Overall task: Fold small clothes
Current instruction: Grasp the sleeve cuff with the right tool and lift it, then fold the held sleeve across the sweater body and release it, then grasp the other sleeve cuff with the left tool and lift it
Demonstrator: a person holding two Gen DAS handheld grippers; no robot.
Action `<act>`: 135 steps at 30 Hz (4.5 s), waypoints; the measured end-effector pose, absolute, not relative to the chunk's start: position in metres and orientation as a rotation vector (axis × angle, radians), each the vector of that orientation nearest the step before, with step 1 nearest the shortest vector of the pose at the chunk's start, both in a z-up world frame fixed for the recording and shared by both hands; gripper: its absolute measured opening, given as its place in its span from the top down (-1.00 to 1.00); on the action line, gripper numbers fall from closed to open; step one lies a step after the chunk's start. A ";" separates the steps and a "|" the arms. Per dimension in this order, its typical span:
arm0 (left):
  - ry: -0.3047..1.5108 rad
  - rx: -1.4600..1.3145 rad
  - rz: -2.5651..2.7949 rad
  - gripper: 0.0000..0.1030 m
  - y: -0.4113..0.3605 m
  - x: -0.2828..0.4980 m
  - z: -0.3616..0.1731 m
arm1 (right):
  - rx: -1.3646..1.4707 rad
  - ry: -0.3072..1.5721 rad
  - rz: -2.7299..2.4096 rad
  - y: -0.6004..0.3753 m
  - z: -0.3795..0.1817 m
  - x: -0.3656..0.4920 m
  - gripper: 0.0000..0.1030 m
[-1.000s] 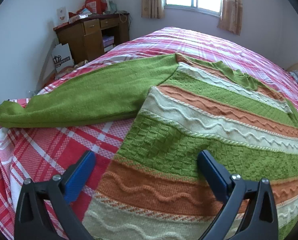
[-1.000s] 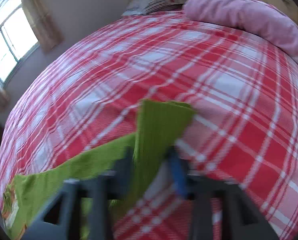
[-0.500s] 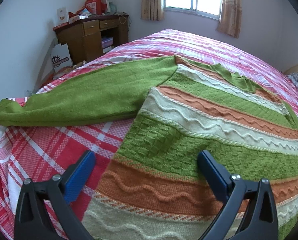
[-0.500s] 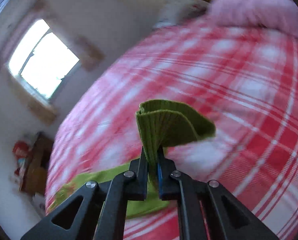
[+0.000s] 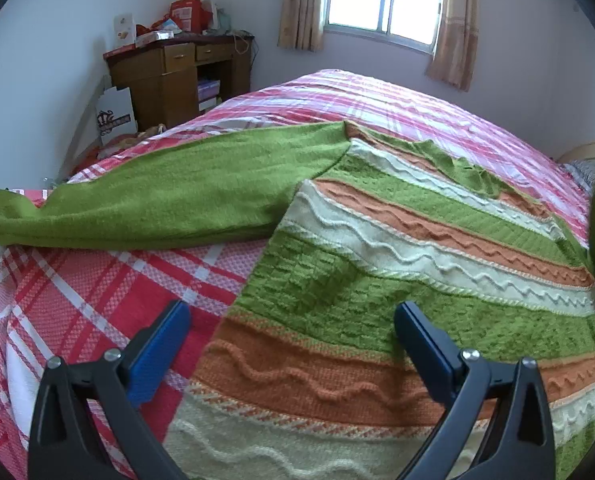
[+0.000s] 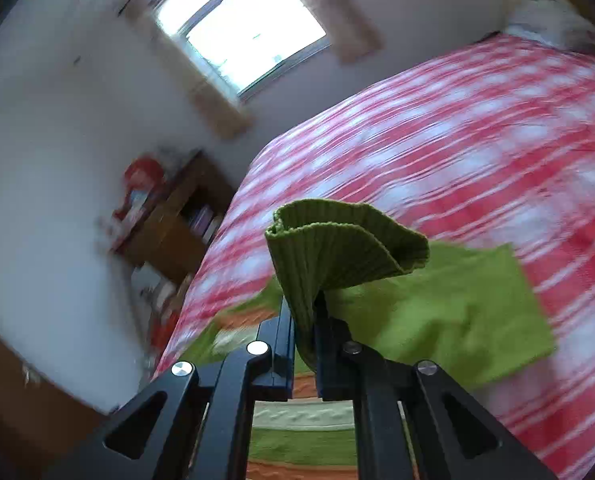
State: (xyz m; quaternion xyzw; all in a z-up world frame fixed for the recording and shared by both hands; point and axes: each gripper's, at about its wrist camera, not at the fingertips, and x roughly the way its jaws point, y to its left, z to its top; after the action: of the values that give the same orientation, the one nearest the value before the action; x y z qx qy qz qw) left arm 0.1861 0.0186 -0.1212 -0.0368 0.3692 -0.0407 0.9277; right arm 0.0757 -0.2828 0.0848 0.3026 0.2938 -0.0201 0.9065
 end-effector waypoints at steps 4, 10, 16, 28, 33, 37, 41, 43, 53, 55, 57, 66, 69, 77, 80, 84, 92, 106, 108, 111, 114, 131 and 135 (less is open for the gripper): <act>0.745 -0.098 -0.098 -1.00 0.022 0.185 -0.121 | 0.624 0.682 0.066 -0.231 0.057 0.123 0.87; 0.728 -0.131 -0.120 -1.00 0.027 0.184 -0.121 | 0.594 0.790 0.170 -0.163 0.011 0.180 0.87; 0.716 -0.154 -0.135 -1.00 0.030 0.183 -0.121 | 0.572 0.866 0.250 -0.121 -0.033 0.221 0.86; 0.707 -0.162 -0.143 -1.00 0.032 0.181 -0.122 | 0.608 0.864 0.500 -0.098 -0.051 0.229 -0.07; 0.708 -0.156 -0.139 -1.00 0.031 0.181 -0.122 | 0.389 0.806 0.303 -0.123 -0.038 0.196 0.07; 0.711 -0.146 -0.132 -1.00 0.029 0.181 -0.122 | 0.429 0.867 0.263 -0.142 -0.058 0.190 0.09; 0.719 -0.132 -0.124 -1.00 0.027 0.183 -0.121 | 0.402 0.890 0.254 -0.142 -0.072 0.189 0.09; 0.722 -0.125 -0.119 -1.00 0.026 0.183 -0.122 | 0.369 0.880 0.225 -0.146 -0.059 0.186 0.09; 0.735 -0.086 -0.093 -1.00 0.020 0.183 -0.123 | 0.241 0.758 -0.214 -0.277 -0.025 0.122 0.10; 0.739 -0.079 -0.088 -1.00 0.019 0.183 -0.123 | 0.232 0.804 -0.247 -0.300 -0.039 0.114 0.10; 0.743 -0.071 -0.082 -1.00 0.018 0.183 -0.123 | 0.249 0.851 -0.258 -0.318 -0.057 0.108 0.13; 0.779 -0.029 -0.059 -1.00 0.014 0.189 -0.124 | 0.297 0.814 -0.329 -0.335 -0.066 0.099 0.08; 0.809 -0.016 -0.063 -1.00 0.018 0.186 -0.119 | 0.378 0.779 -0.306 -0.344 -0.067 0.090 0.08; 0.701 -0.232 0.191 -1.00 0.139 0.173 -0.077 | 0.381 0.774 -0.314 -0.341 -0.067 0.090 0.07; 0.675 -0.367 0.338 -1.00 0.203 0.185 -0.069 | 0.384 0.773 -0.312 -0.341 -0.067 0.089 0.07; 0.706 -0.457 0.530 -0.78 0.273 0.201 -0.074 | 0.384 0.773 -0.311 -0.342 -0.068 0.089 0.07; 0.784 -0.567 0.635 -0.49 0.324 0.225 -0.113 | 0.381 0.776 -0.314 -0.341 -0.068 0.090 0.07; 0.732 -0.522 0.594 0.81 0.330 0.234 -0.108 | 0.374 0.780 -0.319 -0.342 -0.067 0.089 0.07; 0.713 -0.511 0.586 0.86 0.327 0.233 -0.104 | 0.375 0.779 -0.318 -0.342 -0.067 0.089 0.07; 0.656 -0.475 0.549 0.87 0.312 0.231 -0.084 | 0.376 0.779 -0.318 -0.342 -0.067 0.089 0.07; 0.595 -0.406 0.471 0.87 0.277 0.234 -0.057 | 0.377 0.778 -0.317 -0.342 -0.067 0.089 0.07; 0.599 0.026 -0.068 0.87 -0.013 0.229 -0.046 | 0.391 0.770 -0.309 -0.342 -0.068 0.088 0.07; 0.667 0.084 -0.114 0.87 -0.049 0.223 -0.070 | 0.398 0.766 -0.305 -0.343 -0.068 0.088 0.07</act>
State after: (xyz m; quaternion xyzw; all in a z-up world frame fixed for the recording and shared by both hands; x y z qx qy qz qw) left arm 0.2232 -0.0495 -0.0700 0.0411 0.3270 -0.0558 0.9425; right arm 0.0877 -0.3428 -0.0678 0.1923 0.3699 -0.1470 0.8970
